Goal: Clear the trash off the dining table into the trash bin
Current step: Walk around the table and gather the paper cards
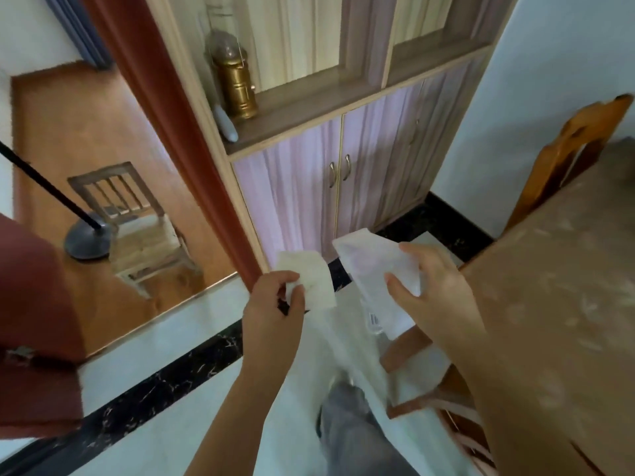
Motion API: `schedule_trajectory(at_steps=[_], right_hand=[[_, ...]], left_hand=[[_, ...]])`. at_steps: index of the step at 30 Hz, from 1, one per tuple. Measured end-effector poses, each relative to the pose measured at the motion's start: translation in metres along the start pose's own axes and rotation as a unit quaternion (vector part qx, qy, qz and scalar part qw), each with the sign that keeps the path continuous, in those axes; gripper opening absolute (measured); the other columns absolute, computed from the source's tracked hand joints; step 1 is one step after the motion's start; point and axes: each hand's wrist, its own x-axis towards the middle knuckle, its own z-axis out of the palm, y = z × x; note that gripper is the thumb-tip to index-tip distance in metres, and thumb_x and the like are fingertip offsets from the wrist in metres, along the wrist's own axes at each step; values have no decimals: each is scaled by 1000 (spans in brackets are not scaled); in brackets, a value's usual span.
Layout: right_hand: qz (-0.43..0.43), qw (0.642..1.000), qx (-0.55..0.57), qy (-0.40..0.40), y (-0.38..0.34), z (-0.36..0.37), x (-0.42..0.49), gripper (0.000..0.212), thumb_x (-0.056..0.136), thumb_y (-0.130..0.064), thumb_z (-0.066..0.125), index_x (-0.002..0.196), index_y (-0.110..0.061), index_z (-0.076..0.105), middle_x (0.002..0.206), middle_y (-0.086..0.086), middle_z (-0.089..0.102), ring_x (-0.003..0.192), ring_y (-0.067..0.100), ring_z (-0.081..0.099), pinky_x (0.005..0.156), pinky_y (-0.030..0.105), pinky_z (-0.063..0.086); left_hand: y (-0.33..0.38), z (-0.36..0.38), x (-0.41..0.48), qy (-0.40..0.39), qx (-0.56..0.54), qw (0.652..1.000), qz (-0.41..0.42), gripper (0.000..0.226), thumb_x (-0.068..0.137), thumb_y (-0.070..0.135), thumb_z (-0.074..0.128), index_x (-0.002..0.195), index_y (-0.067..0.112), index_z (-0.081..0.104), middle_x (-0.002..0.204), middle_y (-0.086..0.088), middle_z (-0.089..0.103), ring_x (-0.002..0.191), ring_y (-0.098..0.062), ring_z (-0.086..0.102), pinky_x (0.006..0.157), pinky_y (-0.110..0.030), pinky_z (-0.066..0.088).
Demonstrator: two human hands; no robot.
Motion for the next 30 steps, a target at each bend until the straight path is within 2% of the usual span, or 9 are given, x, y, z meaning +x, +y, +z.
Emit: schedule_trajectory(at_steps=[2, 5, 9, 14, 18, 21, 27, 30], right_hand=[[17, 999, 8, 26, 17, 4, 37, 43, 75, -24, 68, 115, -19, 52, 114, 5, 53, 77, 13, 50, 62, 27, 41], [48, 997, 18, 52, 42, 2, 91, 43, 75, -23, 68, 115, -19, 52, 113, 5, 54, 83, 19, 54, 63, 28, 42], [70, 993, 2, 100, 73, -15, 150, 42, 75, -21, 69, 114, -16, 54, 111, 8, 56, 78, 11, 46, 55, 13, 33], [146, 979, -14, 139, 105, -27, 199, 46, 76, -26, 67, 117, -16, 50, 116, 8, 53, 83, 11, 46, 57, 10, 32], [205, 964, -29, 169, 130, -32, 229, 47, 76, -28, 67, 118, -17, 50, 114, 5, 54, 85, 11, 48, 56, 12, 33], [247, 945, -44, 212, 149, -40, 262, 46, 75, -29, 67, 118, -20, 49, 113, 2, 54, 84, 11, 48, 58, 10, 33], [309, 907, -87, 274, 168, -53, 349, 48, 75, -33, 67, 118, -20, 49, 115, 3, 54, 82, 12, 49, 56, 11, 33], [324, 892, -104, 299, 176, -60, 380, 47, 75, -34, 66, 117, -21, 50, 115, 1, 55, 83, 12, 50, 56, 10, 31]], left_hand=[[6, 25, 45, -27, -5, 999, 26, 17, 84, 12, 61, 91, 26, 56, 81, 19, 53, 74, 11, 49, 60, -3, 38], [25, 63, 105, -66, 4, 995, 70, 16, 84, 12, 61, 90, 26, 56, 83, 22, 52, 80, 13, 48, 66, -2, 37], [54, 112, 171, -116, -4, 985, 127, 18, 83, 9, 62, 89, 24, 54, 81, 21, 52, 81, 16, 48, 66, -4, 40], [73, 174, 239, -176, -38, 972, 153, 17, 82, 6, 62, 87, 22, 58, 79, 16, 55, 72, 1, 51, 61, -12, 41], [85, 232, 286, -221, -56, 959, 168, 15, 81, 2, 63, 88, 15, 61, 76, 12, 55, 66, -6, 51, 60, -16, 41], [99, 275, 328, -249, -74, 944, 204, 15, 80, 1, 63, 87, 14, 62, 75, 4, 59, 65, -12, 52, 61, -23, 43], [137, 354, 420, -326, -121, 899, 265, 15, 80, -2, 63, 87, 11, 61, 79, -1, 59, 66, -10, 51, 61, -13, 39], [156, 392, 448, -355, -147, 880, 281, 15, 79, -2, 63, 88, 10, 62, 82, 0, 60, 71, -14, 56, 65, -23, 45]])
